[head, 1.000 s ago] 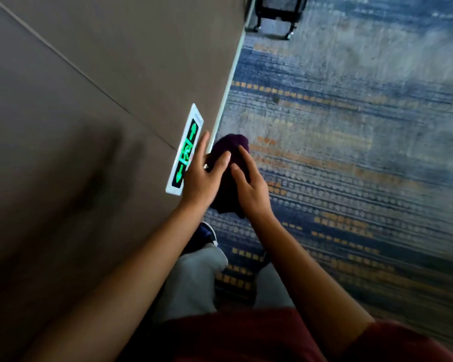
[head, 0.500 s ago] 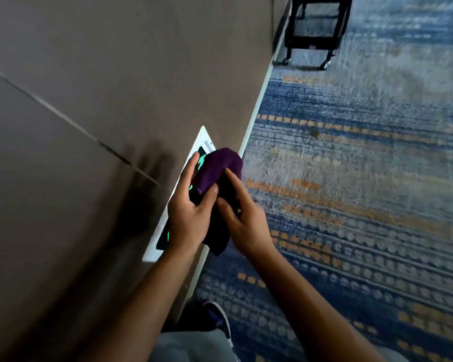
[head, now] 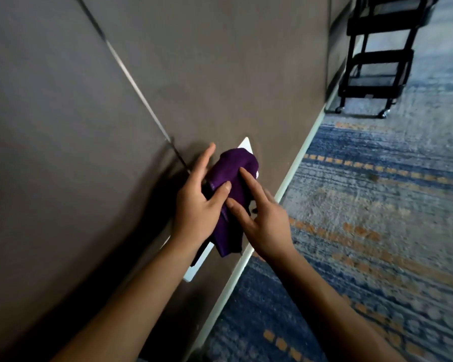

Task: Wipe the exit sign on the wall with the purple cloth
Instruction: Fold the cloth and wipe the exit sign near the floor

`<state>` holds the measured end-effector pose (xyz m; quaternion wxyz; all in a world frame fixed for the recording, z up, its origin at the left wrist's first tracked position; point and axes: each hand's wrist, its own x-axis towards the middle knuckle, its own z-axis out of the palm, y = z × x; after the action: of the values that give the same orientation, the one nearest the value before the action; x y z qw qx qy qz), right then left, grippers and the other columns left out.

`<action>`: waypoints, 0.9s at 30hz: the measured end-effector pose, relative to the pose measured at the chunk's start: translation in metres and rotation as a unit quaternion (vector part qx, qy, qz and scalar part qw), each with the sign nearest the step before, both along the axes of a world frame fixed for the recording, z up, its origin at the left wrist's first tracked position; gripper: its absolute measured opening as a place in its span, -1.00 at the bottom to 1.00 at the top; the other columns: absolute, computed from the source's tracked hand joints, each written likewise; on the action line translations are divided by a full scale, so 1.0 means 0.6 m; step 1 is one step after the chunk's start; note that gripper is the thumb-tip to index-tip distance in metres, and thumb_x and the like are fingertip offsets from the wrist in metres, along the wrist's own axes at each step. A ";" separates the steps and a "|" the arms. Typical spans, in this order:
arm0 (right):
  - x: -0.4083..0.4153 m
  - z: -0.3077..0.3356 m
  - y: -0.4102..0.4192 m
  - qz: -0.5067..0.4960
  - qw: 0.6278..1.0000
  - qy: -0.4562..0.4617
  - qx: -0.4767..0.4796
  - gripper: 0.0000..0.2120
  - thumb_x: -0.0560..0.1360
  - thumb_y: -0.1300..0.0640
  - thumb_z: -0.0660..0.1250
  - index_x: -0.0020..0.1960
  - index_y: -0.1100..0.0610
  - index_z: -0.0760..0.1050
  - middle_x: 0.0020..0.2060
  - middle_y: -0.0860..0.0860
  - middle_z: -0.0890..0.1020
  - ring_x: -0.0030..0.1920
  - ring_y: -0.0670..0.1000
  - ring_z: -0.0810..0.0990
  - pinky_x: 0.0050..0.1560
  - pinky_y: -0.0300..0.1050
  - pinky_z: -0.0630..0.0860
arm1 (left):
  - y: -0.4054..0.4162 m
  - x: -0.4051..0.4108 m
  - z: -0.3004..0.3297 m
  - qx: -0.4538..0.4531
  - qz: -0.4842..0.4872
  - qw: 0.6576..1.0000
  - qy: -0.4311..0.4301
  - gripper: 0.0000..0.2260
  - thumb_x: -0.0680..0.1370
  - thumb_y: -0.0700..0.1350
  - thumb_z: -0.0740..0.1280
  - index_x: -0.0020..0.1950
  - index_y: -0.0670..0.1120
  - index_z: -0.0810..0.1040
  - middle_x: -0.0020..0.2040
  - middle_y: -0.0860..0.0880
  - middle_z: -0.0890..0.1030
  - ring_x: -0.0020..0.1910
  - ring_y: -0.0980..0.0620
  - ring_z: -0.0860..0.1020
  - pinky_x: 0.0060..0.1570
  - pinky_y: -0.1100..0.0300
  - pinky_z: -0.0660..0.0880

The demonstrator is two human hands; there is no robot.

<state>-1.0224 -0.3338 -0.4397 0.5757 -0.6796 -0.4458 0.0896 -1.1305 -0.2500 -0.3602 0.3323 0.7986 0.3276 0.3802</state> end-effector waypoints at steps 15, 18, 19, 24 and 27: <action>0.029 0.066 -0.006 0.085 0.994 -0.070 -0.027 -0.24 0.52 -0.41 0.28 0.62 -0.30 0.07 0.65 -0.13 0.11 0.63 -0.03 0.15 0.52 0.13 0.35 | 0.000 -0.012 0.043 -0.063 -0.033 0.997 -0.010 -0.27 0.55 -0.17 0.48 0.54 0.38 0.27 0.21 0.05 0.64 0.18 0.18 0.64 0.21 0.08 0.62; 0.021 0.080 -0.004 0.168 0.985 -0.027 -0.022 -0.14 0.44 -0.42 0.38 0.61 -0.34 0.03 0.65 -0.17 0.08 0.62 -0.09 0.16 0.52 0.01 0.33 | -0.010 -0.038 0.044 -0.066 -0.013 0.997 -0.032 -0.29 0.54 -0.12 0.48 0.51 0.42 0.28 0.24 0.04 0.63 0.21 0.14 0.64 0.17 0.04 0.64; 0.018 0.085 0.000 0.184 0.982 -0.028 -0.021 -0.10 0.41 -0.43 0.40 0.61 -0.34 0.02 0.65 -0.17 0.07 0.60 -0.12 0.14 0.51 -0.03 0.31 | -0.011 -0.045 0.046 -0.070 -0.006 0.997 -0.040 -0.30 0.54 -0.11 0.48 0.51 0.42 0.29 0.25 0.06 0.63 0.20 0.13 0.64 0.16 0.02 0.65; 0.007 0.078 0.014 0.173 0.984 -0.033 -0.007 -0.01 0.38 -0.33 0.51 0.64 -0.25 0.03 0.65 -0.09 0.12 0.52 -0.29 0.06 0.49 -0.14 0.27 | -0.007 -0.044 0.044 -0.074 -0.001 0.997 -0.018 -0.32 0.53 -0.05 0.47 0.52 0.41 0.27 0.31 0.02 0.62 0.23 0.05 0.64 0.19 -0.10 0.64; 0.001 0.068 0.018 0.177 0.984 0.009 -0.004 -0.02 0.39 -0.22 0.55 0.64 -0.21 0.06 0.64 -0.09 0.17 0.57 -0.23 0.11 0.52 -0.05 0.31 | -0.002 -0.042 0.040 -0.060 -0.002 0.998 0.013 -0.30 0.52 -0.05 0.47 0.52 0.42 0.25 0.29 0.01 0.63 0.23 0.04 0.64 0.19 -0.10 0.63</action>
<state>-1.0218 -0.3228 -0.3990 0.5520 -0.5918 -0.5531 0.1982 -1.1555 -0.2511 -0.3365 0.3762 0.7826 0.3528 0.3487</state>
